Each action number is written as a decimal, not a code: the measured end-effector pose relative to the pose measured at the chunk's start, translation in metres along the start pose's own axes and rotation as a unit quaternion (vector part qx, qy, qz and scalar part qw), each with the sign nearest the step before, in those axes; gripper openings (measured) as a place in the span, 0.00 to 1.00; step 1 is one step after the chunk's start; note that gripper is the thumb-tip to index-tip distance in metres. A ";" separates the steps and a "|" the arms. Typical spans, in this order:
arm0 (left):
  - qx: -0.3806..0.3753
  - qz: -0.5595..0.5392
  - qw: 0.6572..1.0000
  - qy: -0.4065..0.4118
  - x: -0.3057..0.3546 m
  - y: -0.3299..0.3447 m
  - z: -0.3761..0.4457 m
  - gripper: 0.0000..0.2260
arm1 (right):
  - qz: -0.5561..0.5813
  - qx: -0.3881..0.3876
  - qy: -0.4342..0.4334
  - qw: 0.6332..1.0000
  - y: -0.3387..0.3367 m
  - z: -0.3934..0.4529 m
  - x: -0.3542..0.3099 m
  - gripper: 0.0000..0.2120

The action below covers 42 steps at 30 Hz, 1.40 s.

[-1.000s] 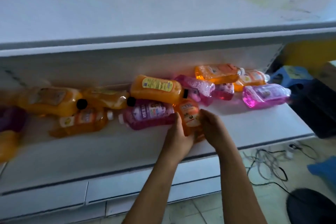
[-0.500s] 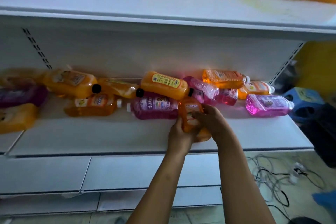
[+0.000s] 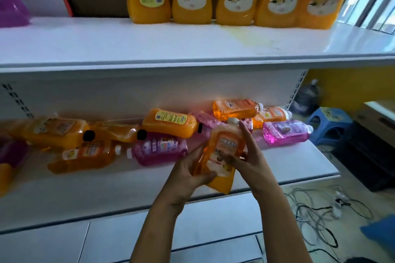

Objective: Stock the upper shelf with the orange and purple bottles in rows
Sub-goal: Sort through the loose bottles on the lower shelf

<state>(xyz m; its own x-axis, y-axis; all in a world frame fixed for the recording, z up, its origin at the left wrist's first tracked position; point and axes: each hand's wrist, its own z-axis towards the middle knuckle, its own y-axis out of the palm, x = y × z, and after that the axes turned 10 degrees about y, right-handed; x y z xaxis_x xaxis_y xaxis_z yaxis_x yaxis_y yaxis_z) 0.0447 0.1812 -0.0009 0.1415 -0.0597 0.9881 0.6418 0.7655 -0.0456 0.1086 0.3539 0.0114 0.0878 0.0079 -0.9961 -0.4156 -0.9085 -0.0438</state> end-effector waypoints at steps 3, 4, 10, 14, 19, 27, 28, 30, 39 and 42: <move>-0.025 -0.038 0.999 0.017 0.000 0.008 0.001 0.27 | -0.024 -0.010 -0.034 0.999 -0.009 -0.007 -0.017 0.40; -0.032 -0.048 0.998 0.017 0.000 0.010 0.001 0.26 | -0.025 -0.010 -0.038 0.999 -0.012 -0.008 -0.021 0.38; -0.075 -0.010 0.997 0.025 0.015 0.021 0.001 0.27 | -0.032 0.128 -0.071 0.989 -0.009 -0.015 -0.030 0.27; -0.053 0.013 0.998 0.029 0.025 0.012 -0.007 0.29 | 0.001 0.141 -0.098 0.985 0.005 -0.020 -0.038 0.24; -0.010 0.041 0.999 0.013 0.032 -0.023 -0.033 0.33 | 0.064 0.039 -0.084 0.994 0.051 -0.022 -0.046 0.24; 0.177 0.072 0.981 0.035 0.044 -0.092 -0.096 0.36 | 0.082 -0.161 -0.080 0.980 0.148 -0.014 -0.057 0.19; 0.201 0.064 0.976 0.044 0.045 -0.102 -0.105 0.38 | 0.061 -0.191 -0.088 0.976 0.161 -0.015 -0.062 0.19; 0.238 0.036 0.969 0.060 0.048 -0.123 -0.123 0.38 | 0.028 -0.249 -0.098 0.963 0.190 -0.020 -0.074 0.22; 0.381 0.059 0.911 0.148 0.081 -0.222 -0.224 0.37 | 0.063 -0.416 -0.113 0.900 0.345 -0.074 -0.109 0.32; 0.413 0.079 0.893 0.160 0.096 -0.265 -0.269 0.38 | 0.041 -0.462 -0.120 0.878 0.404 -0.104 -0.126 0.32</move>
<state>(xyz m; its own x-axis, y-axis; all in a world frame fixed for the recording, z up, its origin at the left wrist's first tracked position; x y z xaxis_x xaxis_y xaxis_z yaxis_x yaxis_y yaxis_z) 0.0914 -0.1995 0.0670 0.4732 0.0116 0.8809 -0.1604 0.9843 0.0732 0.0234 -0.0579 0.1268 -0.1477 -0.0852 -0.9854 0.5091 -0.8607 -0.0019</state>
